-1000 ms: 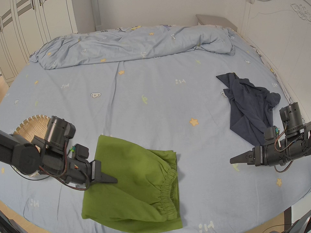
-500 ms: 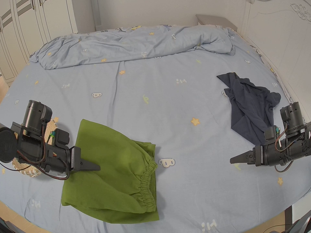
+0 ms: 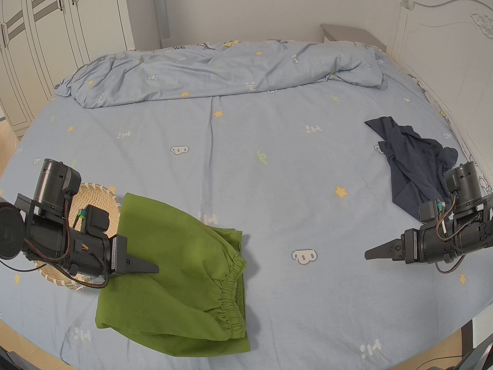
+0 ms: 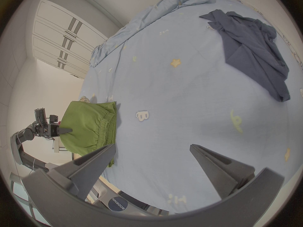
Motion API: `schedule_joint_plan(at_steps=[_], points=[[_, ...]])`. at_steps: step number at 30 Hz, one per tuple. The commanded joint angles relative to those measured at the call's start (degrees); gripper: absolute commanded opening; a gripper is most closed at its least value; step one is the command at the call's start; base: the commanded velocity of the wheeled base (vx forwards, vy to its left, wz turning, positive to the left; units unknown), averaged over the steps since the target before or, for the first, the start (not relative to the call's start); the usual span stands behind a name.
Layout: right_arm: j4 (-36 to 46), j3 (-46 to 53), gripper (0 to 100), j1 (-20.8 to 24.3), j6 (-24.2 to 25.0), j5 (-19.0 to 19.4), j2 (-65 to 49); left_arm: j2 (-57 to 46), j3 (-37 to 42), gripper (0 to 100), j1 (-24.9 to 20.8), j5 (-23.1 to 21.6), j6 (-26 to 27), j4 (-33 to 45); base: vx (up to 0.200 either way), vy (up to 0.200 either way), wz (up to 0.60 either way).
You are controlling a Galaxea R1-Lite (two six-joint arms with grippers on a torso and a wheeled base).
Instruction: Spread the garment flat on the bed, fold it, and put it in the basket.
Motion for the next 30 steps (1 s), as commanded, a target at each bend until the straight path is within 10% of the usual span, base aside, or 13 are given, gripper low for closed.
schedule_joint_plan(at_steps=[1,13,16,18,19,30], points=[[-0.01,-0.01,100,0.05,-0.01,0.01,0.17,-0.11,0.15,0,-0.1,-0.09,0.43,-0.01,0.0,0.2,0.0],[-0.1,-0.1,100,-0.04,0.08,0.01,0.08,-0.72,1.3,0,-2.47,0.7,2.18,-0.01,0.0,0.117,0.0],[-0.1,-0.27,100,-0.56,-0.01,0.01,-0.01,-2.22,2.97,0,-11.97,17.93,5.44,-0.36,0.0,0.0,0.0],[-0.1,-0.27,100,-0.56,-0.01,0.01,0.08,-2.31,2.97,0,-12.23,18.46,5.44,-0.36,0.0,0.0,0.0],[-0.1,-0.27,100,-0.48,-0.01,0.01,-0.01,-4.42,2.53,0,-19.7,27.95,5.44,-0.45,0.0,0.0,0.0],[-0.1,-0.19,100,-0.12,-0.1,0.01,0.26,-13.38,-0.99,0,-26.91,32.96,15.54,0.43,0.0,0.0,0.0]])
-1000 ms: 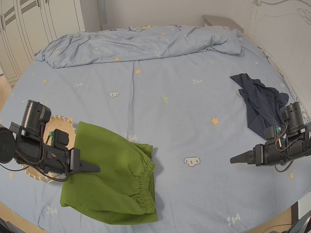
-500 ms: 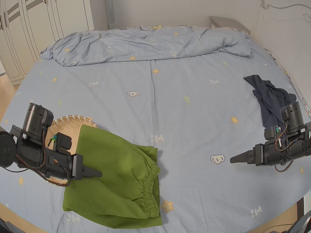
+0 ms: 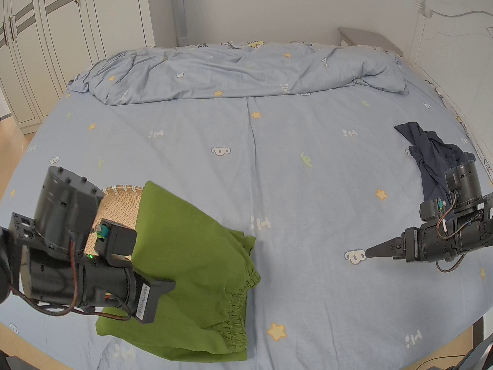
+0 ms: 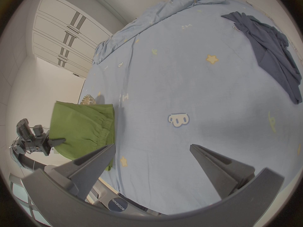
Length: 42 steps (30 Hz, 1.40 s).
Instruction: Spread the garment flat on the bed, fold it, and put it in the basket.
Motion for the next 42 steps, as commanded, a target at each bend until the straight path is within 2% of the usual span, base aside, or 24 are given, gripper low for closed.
schedule_joint_plan(at_steps=[1,4,6,16,19,23,26,27,28,30,31,33,34,37,38,40,42], points=[[0.0,0.06,100,0.24,0.02,0.06,0.23,-6.98,-1.82,0,-2.41,2.07,6.84,0.72,0.0,0.0,0.0],[0.0,0.06,100,0.24,-0.07,0.06,0.23,-8.13,-1.99,0,-1.61,2.07,9.31,1.42,0.0,0.0,0.0],[0.0,0.06,100,0.15,-0.07,-0.03,0.23,-9.01,-2.08,0,-0.47,2.07,13.17,2.21,0.0,0.0,0.0],[0.0,0.06,100,0.07,-0.07,-0.12,-0.03,-15.6,-3.84,0,3.31,2.51,15.55,1.95,0.0,0.0,0.0],[0.0,0.06,100,0.24,-0.07,-0.12,-0.03,-18.76,-5.07,0,5.94,2.33,17.04,1.86,0.0,0.0,0.0],[0.0,0.06,100,0.24,-0.07,-0.12,-0.12,-19.02,-6.12,0,11.83,1.19,17.22,0.98,0.0,0.0,0.0],[0.0,0.06,100,0.15,-0.07,-0.12,-0.21,-18.15,-7.62,0,17.11,-2.94,17.22,0.81,0.0,0.0,0.0],[0.0,0.06,100,0.15,-0.07,-0.12,-0.21,-18.15,-7.62,0,17.11,-2.94,17.22,0.81,0.0,0.0,0.0],[0.0,0.06,100,0.07,-0.07,-0.12,-0.21,-16.83,-8.41,0,20.53,-5.67,17.22,0.81,0.0,0.0,0.0],[0.0,0.06,100,0.07,-0.07,-0.12,-0.21,-16.3,-8.67,0,21.85,-6.81,17.22,0.81,0.0,0.0,0.0],[0.0,0.06,100,0.07,-0.07,-0.12,-0.38,-13.66,-9.29,0,25.63,-9.71,17.22,0.72,0.0,0.0,0.0],[0.0,0.06,100,-0.02,-0.07,-0.12,-0.47,-11.99,-9.73,0,27.13,-11.03,17.13,0.72,0.0,0.0,0.0],[0.0,0.06,100,-0.02,-0.07,-0.12,-0.65,-8.57,-10.08,0,30.38,-13.75,17.13,0.45,0.0,0.0,0.0],[0.0,0.15,100,0.07,-0.07,-0.12,-0.91,-2.24,-10.34,0,35.3,-18.32,17.13,0.02,0.0,0.0,0.0],[0.0,0.15,100,0.15,-0.07,-0.12,-1.0,-1.27,-10.34,0,36.09,-18.85,17.13,0.02,0.0,0.0,0.0],[0.0,0.15,100,0.24,-0.07,-0.12,-1.0,6.55,-10.52,0,41.89,-21.84,17.22,-0.51,0.0,0.0,0.0],[0.0,0.15,100,0.33,-0.07,-0.03,-1.09,9.98,-10.52,0,44.53,-22.19,17.3,-1.04,0.0,0.0,0.0]])
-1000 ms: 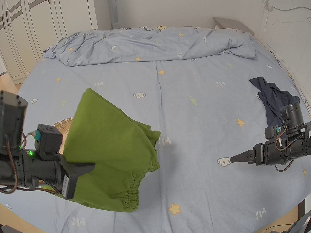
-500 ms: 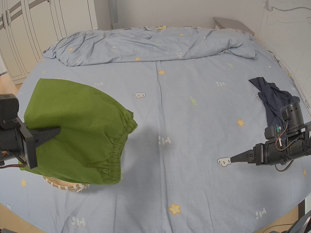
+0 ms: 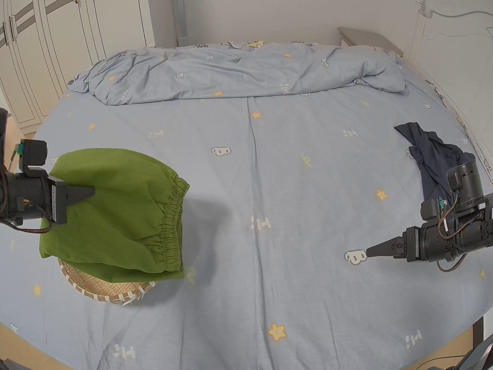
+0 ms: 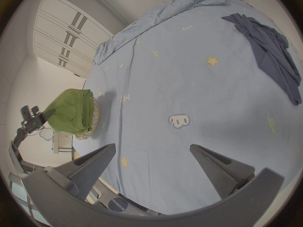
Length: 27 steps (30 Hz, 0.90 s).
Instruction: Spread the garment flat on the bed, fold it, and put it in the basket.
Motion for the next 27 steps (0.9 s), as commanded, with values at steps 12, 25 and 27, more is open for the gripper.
schedule_joint_plan(at_steps=[12,25,27], points=[[0.17,0.53,100,1.85,-0.01,0.12,-1.76,30.26,-1.66,0,18.05,-4.16,-1.08,-2.32,0.0,0.0,0.0],[0.09,0.53,100,1.85,-0.01,0.12,-1.49,37.47,-7.63,0,16.47,1.81,-8.11,-1.79,0.0,0.0,0.0],[0.17,0.53,100,1.85,-0.01,0.12,-1.49,37.73,-7.63,0,16.29,2.43,-8.2,-1.79,0.0,0.0,0.0]])
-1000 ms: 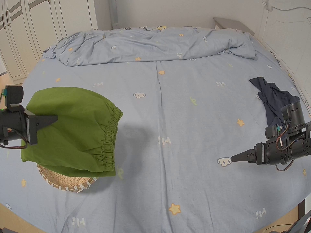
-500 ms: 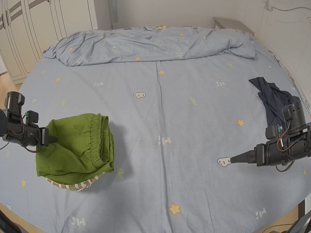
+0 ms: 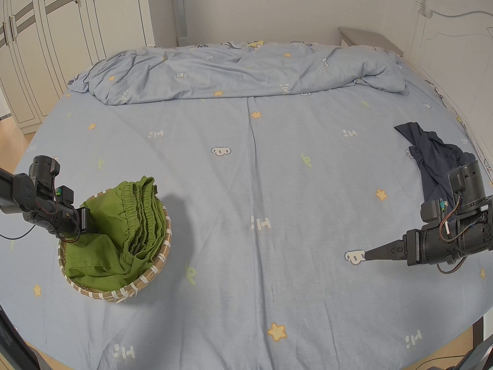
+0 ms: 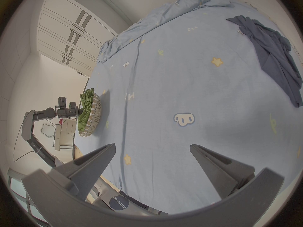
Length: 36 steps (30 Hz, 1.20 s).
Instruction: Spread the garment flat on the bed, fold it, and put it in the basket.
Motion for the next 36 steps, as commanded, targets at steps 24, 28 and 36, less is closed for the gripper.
schedule_joint_plan(at_steps=[24,28,36], points=[[-0.01,0.09,100,0.03,0.01,0.03,-0.02,-14.77,2.63,100,-0.63,1.38,-0.01,3.45,0.0,0.0,0.0],[-0.01,0.09,100,0.03,0.01,0.03,-0.11,-19.34,2.81,100,-0.63,1.38,-0.01,5.56,0.0,0.0,0.0],[3.24,-0.26,100,3.73,-0.6,-11.13,-11.71,-39.2,10.19,100,-2.65,1.38,1.13,11.45,0.0,0.0,0.0]])
